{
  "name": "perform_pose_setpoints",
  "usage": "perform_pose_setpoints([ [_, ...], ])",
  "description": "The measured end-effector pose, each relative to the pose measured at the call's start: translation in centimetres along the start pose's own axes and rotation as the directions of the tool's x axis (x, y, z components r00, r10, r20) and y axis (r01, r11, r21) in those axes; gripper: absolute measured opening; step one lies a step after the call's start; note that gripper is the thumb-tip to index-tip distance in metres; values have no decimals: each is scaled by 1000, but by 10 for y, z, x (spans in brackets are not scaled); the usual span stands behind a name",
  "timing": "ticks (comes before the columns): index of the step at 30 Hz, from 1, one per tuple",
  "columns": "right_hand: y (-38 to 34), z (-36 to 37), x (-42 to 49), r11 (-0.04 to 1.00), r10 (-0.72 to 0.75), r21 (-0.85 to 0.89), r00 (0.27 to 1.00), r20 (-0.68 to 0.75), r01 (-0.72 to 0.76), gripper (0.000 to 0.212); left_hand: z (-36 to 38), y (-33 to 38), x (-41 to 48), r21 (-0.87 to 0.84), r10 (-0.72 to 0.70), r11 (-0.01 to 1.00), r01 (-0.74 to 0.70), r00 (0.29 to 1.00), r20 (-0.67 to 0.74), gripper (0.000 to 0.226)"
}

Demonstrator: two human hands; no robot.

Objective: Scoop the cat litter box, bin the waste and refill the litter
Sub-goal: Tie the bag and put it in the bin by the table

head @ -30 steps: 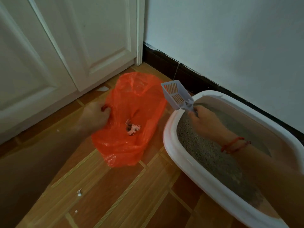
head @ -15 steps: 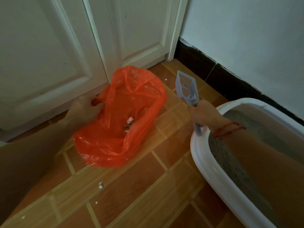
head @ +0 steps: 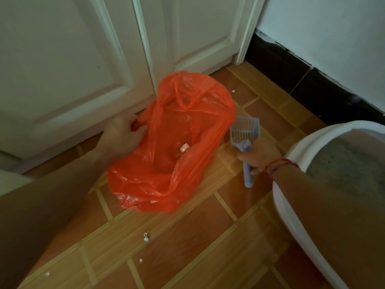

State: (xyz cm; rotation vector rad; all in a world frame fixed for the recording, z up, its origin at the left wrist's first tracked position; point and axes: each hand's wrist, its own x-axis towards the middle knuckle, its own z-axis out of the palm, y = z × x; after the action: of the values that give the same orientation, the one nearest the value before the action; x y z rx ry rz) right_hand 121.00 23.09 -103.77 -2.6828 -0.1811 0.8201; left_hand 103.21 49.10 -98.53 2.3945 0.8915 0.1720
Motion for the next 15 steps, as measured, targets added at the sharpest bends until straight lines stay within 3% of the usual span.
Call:
perform_pose_setpoints([
  [10, 1, 3, -4, 991, -51, -125, 998, -45, 45, 36, 0, -1, -9, 16, 91, 996, -91, 996, 27, 13],
  [15, -14, -30, -10, 988, -75, -143, 996, -50, 67, 25, -5, 4, -15, -11, 127, 992, -127, 992, 3, 13],
])
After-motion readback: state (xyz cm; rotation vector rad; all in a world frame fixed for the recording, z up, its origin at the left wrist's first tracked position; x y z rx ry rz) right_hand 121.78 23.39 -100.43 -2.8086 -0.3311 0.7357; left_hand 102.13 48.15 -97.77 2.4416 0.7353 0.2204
